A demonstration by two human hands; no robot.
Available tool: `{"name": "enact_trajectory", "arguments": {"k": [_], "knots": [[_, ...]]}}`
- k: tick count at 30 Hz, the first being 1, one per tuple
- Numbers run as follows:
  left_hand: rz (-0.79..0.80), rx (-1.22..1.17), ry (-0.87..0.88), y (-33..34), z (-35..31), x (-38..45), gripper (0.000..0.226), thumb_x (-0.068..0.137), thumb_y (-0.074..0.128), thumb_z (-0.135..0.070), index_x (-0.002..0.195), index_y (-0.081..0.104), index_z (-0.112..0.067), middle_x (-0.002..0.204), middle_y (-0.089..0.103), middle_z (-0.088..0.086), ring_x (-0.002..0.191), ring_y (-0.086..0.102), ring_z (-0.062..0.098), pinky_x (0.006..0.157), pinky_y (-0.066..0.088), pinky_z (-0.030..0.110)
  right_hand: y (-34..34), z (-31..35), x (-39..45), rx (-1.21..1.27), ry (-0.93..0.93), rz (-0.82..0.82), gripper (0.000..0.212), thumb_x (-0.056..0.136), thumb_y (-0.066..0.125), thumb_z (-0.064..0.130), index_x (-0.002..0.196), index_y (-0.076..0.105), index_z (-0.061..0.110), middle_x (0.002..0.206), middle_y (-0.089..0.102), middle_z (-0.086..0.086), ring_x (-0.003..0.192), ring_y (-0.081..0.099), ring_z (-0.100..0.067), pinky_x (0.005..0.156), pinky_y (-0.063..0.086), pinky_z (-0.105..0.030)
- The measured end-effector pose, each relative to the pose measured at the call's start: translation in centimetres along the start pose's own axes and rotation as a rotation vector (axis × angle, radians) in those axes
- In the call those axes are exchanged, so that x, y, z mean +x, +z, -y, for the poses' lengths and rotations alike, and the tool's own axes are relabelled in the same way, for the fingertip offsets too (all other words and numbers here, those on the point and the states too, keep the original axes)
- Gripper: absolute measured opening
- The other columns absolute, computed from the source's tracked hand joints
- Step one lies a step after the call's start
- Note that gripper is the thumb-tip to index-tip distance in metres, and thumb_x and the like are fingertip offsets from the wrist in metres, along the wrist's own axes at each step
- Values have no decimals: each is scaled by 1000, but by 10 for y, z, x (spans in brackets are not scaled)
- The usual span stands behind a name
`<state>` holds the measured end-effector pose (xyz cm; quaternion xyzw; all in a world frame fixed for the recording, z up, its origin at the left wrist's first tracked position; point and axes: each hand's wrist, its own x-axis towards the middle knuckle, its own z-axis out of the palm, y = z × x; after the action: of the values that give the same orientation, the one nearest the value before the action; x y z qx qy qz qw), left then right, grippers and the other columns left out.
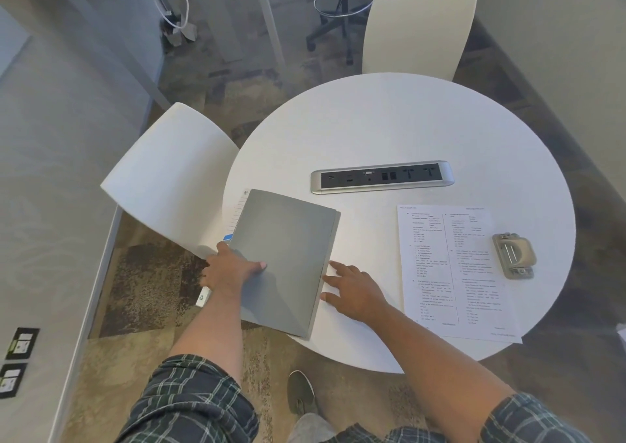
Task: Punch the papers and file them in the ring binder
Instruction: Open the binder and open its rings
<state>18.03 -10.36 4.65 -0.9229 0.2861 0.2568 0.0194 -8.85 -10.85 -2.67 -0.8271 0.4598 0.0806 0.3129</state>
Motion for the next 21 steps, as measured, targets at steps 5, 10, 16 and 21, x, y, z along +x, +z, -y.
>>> {"name": "enact_trajectory", "arguments": {"k": [5,10,16,21], "knots": [[4,24,54,6,-8,-16,107,68,88,-56,149,29,-18,144,45,20,134,46,49,106,45,59,-1,-12,-6,159,93,-52,53,103,49,56,147,57,28,169,29,3,147,38,-24,116,36,-42],[2,57,116,16,-17,-33,105,67,85,-62,149,34,-21,142,47,17,132,48,47,104,49,56,-4,-22,-17,448,241,-173,51,104,45,59,123,75,22,135,52,1,117,62,-18,95,48,-35],[-9,105,182,30,-28,-55,98,68,83,-63,145,40,-21,136,52,15,127,56,39,99,52,49,-9,-32,-24,597,416,-294,46,101,56,50,124,72,14,137,55,-5,116,63,-23,98,49,-37],[-15,76,267,38,-30,-69,80,73,82,-58,135,51,-19,126,62,11,118,62,33,95,52,41,-22,-41,-27,725,590,-322,68,95,69,35,153,44,12,143,58,-13,127,59,-33,107,48,-44]]}}
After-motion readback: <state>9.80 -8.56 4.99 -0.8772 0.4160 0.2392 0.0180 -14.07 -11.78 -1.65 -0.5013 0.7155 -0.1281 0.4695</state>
